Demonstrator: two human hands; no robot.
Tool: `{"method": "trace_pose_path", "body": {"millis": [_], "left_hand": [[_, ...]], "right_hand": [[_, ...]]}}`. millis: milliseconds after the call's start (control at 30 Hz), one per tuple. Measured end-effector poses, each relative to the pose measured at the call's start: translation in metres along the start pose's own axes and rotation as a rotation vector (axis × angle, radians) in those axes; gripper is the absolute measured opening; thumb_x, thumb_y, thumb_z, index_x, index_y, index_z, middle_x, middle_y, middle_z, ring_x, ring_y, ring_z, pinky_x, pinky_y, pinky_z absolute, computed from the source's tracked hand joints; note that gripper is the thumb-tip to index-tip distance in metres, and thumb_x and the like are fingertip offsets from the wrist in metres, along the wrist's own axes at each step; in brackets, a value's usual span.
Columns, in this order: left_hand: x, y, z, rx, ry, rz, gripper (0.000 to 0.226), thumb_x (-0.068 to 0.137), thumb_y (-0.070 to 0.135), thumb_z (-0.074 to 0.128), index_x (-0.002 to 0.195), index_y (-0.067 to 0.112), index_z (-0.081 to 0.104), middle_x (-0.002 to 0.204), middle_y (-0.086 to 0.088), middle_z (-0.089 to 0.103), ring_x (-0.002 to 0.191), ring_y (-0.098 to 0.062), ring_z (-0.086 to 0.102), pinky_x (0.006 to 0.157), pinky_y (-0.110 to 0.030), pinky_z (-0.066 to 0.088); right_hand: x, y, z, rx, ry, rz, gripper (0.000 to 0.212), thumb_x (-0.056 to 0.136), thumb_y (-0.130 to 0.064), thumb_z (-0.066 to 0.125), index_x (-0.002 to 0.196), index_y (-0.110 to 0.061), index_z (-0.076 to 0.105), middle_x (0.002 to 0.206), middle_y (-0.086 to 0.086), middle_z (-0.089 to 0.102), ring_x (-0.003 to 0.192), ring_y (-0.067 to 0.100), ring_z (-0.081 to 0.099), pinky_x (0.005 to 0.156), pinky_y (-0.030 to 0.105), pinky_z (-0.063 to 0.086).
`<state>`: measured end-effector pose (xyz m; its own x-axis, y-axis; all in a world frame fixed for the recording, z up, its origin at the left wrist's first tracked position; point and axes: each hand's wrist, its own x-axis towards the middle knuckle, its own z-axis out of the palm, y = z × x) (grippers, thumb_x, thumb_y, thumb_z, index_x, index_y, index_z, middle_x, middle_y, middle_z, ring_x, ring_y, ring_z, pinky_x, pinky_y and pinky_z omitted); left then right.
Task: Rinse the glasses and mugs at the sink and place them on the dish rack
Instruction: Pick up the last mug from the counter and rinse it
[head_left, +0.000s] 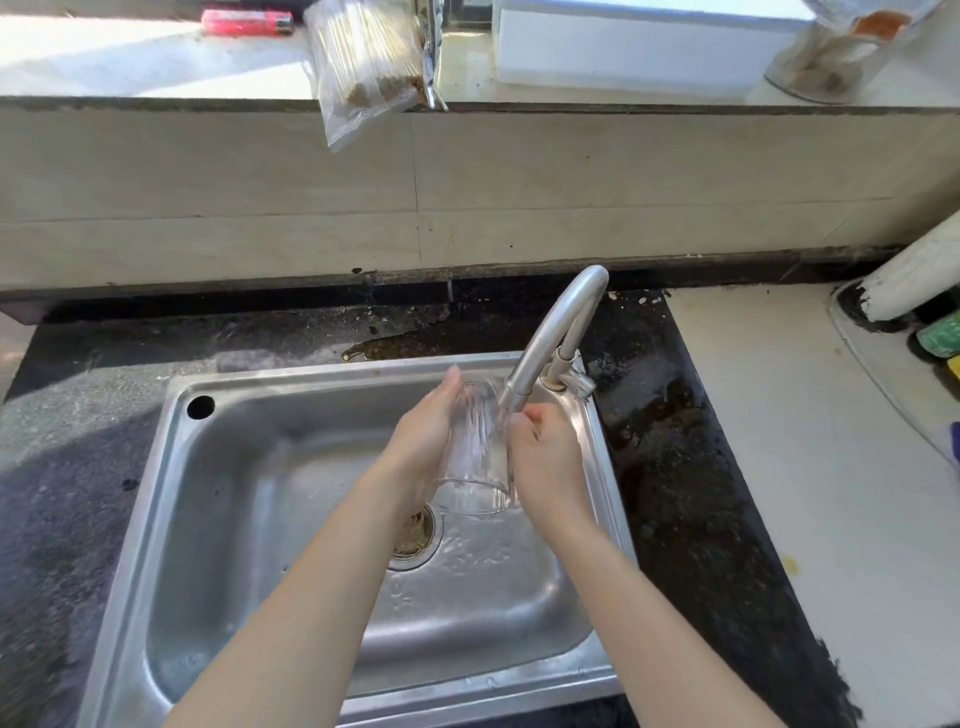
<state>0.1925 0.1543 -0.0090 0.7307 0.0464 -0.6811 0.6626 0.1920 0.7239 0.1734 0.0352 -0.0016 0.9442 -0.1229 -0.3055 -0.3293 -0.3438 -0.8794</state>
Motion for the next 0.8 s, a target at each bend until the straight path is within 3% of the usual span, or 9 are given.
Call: {"method": "trace_pose_path", "body": {"millis": [67, 133, 233, 300, 367, 500, 633, 700, 800], "left_hand": [[0.000, -0.001, 0.000, -0.047, -0.052, -0.057, 0.057, 0.088, 0.064, 0.047, 0.120, 0.020, 0.063, 0.117, -0.008, 0.069, 0.104, -0.027, 0.067, 0.082, -0.040, 0.056], [0.000, -0.002, 0.001, 0.008, -0.090, 0.046, 0.059, 0.086, 0.060, 0.048, 0.134, 0.025, 0.051, 0.137, -0.004, 0.056, 0.118, -0.028, 0.059, 0.074, -0.038, 0.056], [-0.012, -0.005, 0.006, 0.086, -0.099, 0.222, 0.056, 0.095, 0.038, 0.051, 0.147, 0.031, 0.033, 0.149, 0.009, 0.039, 0.131, -0.020, 0.046, 0.094, -0.040, 0.050], [-0.018, -0.014, 0.009, 0.184, -0.088, 0.371, 0.053, 0.089, 0.044, 0.057, 0.139, 0.036, 0.045, 0.146, 0.009, 0.046, 0.134, -0.014, 0.043, 0.108, -0.042, 0.041], [-0.022, -0.026, 0.011, 0.278, -0.054, 0.554, 0.042, 0.084, 0.050, 0.062, 0.125, 0.043, 0.056, 0.137, 0.009, 0.055, 0.131, -0.009, 0.047, 0.107, -0.039, 0.041], [-0.013, -0.037, 0.008, 0.399, 0.105, 0.592, 0.034, 0.095, 0.009, 0.051, 0.117, 0.031, 0.064, 0.116, 0.004, 0.068, 0.112, -0.016, 0.061, 0.095, -0.034, 0.050], [-0.009, -0.026, 0.005, 0.475, 0.141, 0.428, 0.040, 0.094, 0.001, 0.043, 0.109, 0.029, 0.067, 0.099, 0.002, 0.067, 0.096, -0.026, 0.066, 0.083, -0.044, 0.057], [-0.010, -0.019, 0.005, 0.429, 0.129, 0.327, 0.040, 0.092, -0.002, 0.040, 0.101, 0.027, 0.067, 0.097, 0.002, 0.066, 0.093, -0.031, 0.067, 0.075, -0.045, 0.059], [-0.006, -0.012, 0.001, 0.315, 0.100, 0.143, 0.038, 0.089, -0.007, 0.037, 0.111, 0.009, 0.063, 0.113, -0.014, 0.060, 0.093, -0.038, 0.064, 0.057, -0.037, 0.060]], "right_hand": [[0.009, 0.001, 0.001, 0.070, 0.025, 0.084, 0.019, 0.096, -0.019, 0.051, 0.079, -0.014, 0.056, 0.064, -0.008, 0.051, 0.059, 0.008, 0.045, 0.055, 0.023, 0.033], [0.017, 0.004, 0.002, 0.147, 0.040, 0.167, 0.029, 0.095, -0.015, 0.052, 0.066, -0.013, 0.052, 0.053, -0.008, 0.046, 0.052, 0.011, 0.040, 0.052, 0.025, 0.031], [0.025, 0.008, 0.004, 0.321, 0.037, 0.306, 0.022, 0.096, -0.014, 0.050, 0.075, -0.010, 0.056, 0.061, 0.005, 0.045, 0.049, 0.016, 0.037, 0.046, 0.027, 0.030], [0.028, 0.009, 0.003, 0.441, 0.068, 0.448, 0.015, 0.097, -0.018, 0.050, 0.087, -0.016, 0.062, 0.068, 0.006, 0.051, 0.043, 0.012, 0.041, 0.040, 0.024, 0.032], [0.027, 0.009, 0.002, 0.561, 0.071, 0.580, 0.014, 0.096, -0.021, 0.051, 0.100, -0.018, 0.063, 0.063, 0.002, 0.048, 0.033, 0.006, 0.037, 0.031, 0.018, 0.027], [0.020, 0.014, -0.003, 0.548, 0.047, 0.681, 0.018, 0.093, -0.006, 0.041, 0.079, -0.010, 0.052, 0.057, 0.001, 0.032, 0.038, 0.008, 0.026, 0.029, 0.015, 0.019], [0.012, 0.015, -0.012, 0.285, -0.049, 0.531, 0.018, 0.089, -0.006, 0.037, 0.075, -0.015, 0.044, 0.058, 0.002, 0.036, 0.044, 0.013, 0.034, 0.036, 0.017, 0.025], [0.006, 0.018, -0.013, 0.000, -0.069, 0.316, 0.014, 0.093, -0.028, 0.041, 0.084, -0.020, 0.049, 0.069, 0.002, 0.051, 0.058, 0.019, 0.052, 0.047, 0.026, 0.037], [0.001, 0.023, -0.014, -0.225, 0.007, -0.070, 0.040, 0.097, -0.042, 0.040, 0.059, -0.027, 0.042, 0.070, -0.002, 0.045, 0.064, 0.011, 0.047, 0.059, 0.029, 0.033]]}}
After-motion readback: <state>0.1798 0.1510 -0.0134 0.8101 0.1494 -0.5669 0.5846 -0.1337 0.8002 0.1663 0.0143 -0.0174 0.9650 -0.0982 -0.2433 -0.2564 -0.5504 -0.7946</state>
